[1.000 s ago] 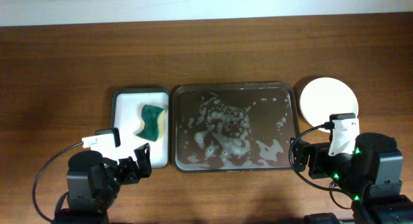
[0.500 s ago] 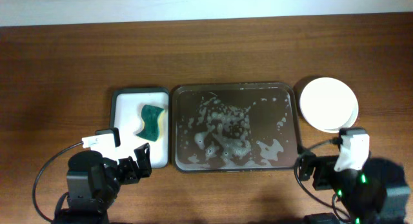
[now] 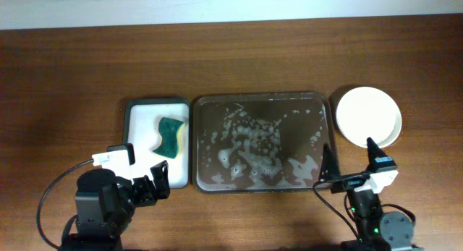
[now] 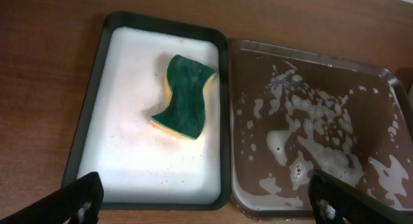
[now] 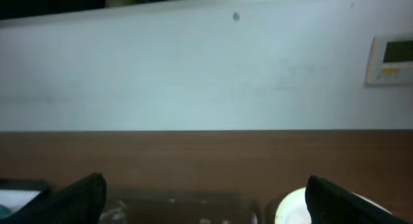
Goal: Clean dirty plates on tray and stack at the side
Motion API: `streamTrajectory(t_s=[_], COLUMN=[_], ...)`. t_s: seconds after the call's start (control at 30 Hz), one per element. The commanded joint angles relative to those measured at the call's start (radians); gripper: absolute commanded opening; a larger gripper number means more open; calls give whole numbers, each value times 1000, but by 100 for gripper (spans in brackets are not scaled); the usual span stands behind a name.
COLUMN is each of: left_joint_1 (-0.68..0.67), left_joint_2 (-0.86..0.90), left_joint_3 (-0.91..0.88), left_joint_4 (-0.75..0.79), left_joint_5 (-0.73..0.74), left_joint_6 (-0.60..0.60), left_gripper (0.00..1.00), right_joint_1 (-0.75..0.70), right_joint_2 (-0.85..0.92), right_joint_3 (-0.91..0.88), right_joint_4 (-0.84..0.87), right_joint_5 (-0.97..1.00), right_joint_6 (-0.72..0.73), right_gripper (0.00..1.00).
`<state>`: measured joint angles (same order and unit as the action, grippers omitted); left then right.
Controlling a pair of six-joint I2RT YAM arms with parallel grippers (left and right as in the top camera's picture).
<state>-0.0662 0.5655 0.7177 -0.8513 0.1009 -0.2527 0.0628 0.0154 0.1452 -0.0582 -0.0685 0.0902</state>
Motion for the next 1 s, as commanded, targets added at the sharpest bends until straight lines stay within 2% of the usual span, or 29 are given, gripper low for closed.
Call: streamTrajectory(t_s=[0.0,0.1,0.97], left_joint_1=[-3,-3,-3], left_joint_2=[-4,-4,-10], left_joint_3=[-4,-4,-4], left_joint_4=[2,2,-2], left_joint_5=[-3,-3,-3], left_joint_6=[19,19,19], left_gripper=[99,99,99], right_joint_1=[9,9,9], right_joint_2=[-12,-12,-12], right_joint_3=[-84,-134,-140], right_joint_4=[14,12,-5], right_joint_5=[-45,-95,-97], right_joint_6=[-64,-143,-143], right_gripper=[99,99,99])
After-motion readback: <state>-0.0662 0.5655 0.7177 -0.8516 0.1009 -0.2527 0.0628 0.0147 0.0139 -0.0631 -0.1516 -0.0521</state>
